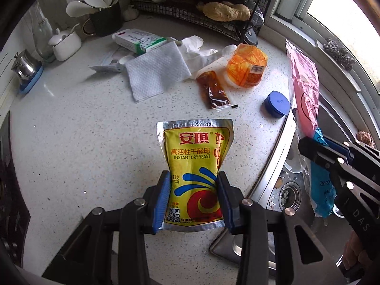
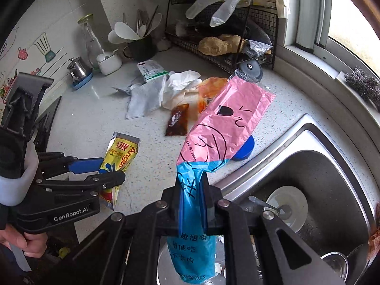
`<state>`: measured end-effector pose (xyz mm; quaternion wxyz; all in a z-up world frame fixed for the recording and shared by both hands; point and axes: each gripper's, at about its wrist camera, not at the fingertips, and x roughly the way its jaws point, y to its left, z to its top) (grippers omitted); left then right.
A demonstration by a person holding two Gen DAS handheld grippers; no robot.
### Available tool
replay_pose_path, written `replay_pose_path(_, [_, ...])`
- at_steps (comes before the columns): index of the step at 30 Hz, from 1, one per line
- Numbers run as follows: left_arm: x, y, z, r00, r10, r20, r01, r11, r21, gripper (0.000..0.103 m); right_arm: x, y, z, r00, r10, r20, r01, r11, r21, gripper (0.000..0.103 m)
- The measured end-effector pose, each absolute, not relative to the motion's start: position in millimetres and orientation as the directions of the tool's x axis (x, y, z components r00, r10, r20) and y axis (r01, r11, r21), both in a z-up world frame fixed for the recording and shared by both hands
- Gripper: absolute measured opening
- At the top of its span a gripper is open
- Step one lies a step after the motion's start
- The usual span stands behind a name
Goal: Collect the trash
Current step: 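Carry the bag and yeast packet down toward the red basin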
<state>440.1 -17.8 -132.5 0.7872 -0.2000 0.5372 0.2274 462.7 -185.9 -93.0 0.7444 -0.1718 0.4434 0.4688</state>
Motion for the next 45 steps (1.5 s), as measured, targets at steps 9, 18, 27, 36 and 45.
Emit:
replay_pose_path(9, [352,-4,-97,0.349,0.246,-0.904,-0.653,0.756,-0.047,0.037,399,-162,-71,0.116,0.604,-0.788,-0.906,0.389,0.165,0.010])
replay_pose_path(18, [253,-19,-79,0.325,0.322,-0.889,-0.726,0.688,-0.016,0.037,320,-151,-69,0.042,0.623,-0.781,-0.941,0.287,0.178,0.010])
replay_pose_path(27, [154,-46,-91,0.289,0.324,-0.901,-0.785,0.618,-0.030,0.037,248,-158,-85,-0.027,0.593,-0.805,-0.962,0.204,0.182,0.010])
replay_pose_path(36, [89,-72,-145,0.236,0.265,-0.935,-0.835,0.547,-0.055,0.037,201,-163,-137,-0.105,0.501,-0.859,-0.965,0.159,0.210,0.010])
replay_pose_path(45, [47,-91,-212,0.170,0.206,-0.964,-0.870,0.490,-0.049,0.037,170,-157,-217,-0.162,0.364,-0.917,-0.968,0.124,0.220,0.010])
